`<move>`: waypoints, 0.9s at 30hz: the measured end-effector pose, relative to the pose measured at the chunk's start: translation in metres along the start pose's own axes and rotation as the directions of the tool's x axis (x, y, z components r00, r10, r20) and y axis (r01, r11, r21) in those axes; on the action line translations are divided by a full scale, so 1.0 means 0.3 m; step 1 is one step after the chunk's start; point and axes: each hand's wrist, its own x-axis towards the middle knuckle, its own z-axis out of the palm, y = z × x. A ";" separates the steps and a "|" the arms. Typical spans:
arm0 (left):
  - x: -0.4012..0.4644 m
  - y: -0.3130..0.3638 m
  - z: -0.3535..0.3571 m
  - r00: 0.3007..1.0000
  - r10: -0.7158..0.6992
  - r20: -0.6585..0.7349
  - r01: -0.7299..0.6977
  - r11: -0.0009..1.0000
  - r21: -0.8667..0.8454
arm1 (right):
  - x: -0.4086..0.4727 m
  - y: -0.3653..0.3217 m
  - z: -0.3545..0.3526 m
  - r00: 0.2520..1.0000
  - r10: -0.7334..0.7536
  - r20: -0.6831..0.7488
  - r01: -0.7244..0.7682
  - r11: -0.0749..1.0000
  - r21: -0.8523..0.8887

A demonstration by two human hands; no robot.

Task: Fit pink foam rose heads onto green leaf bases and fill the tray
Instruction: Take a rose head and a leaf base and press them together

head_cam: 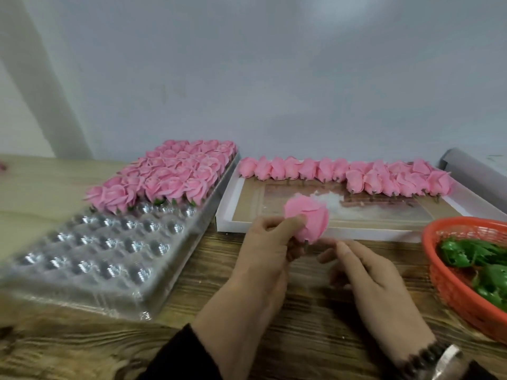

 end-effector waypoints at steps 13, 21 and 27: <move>-0.019 -0.081 -0.009 0.852 0.468 0.234 -0.515 0.667 0.538 | -0.023 -0.037 0.014 0.988 0.020 0.155 -0.023 1.000 0.016; -0.022 -0.086 -0.016 0.781 0.446 0.437 -0.620 0.471 0.627 | -0.013 -0.032 -0.021 0.993 0.085 0.082 -0.102 0.967 0.232; -0.036 -0.085 -0.006 0.751 0.408 0.519 -0.654 0.358 0.666 | -0.002 -0.021 -0.037 0.992 0.110 0.058 -0.121 0.961 0.247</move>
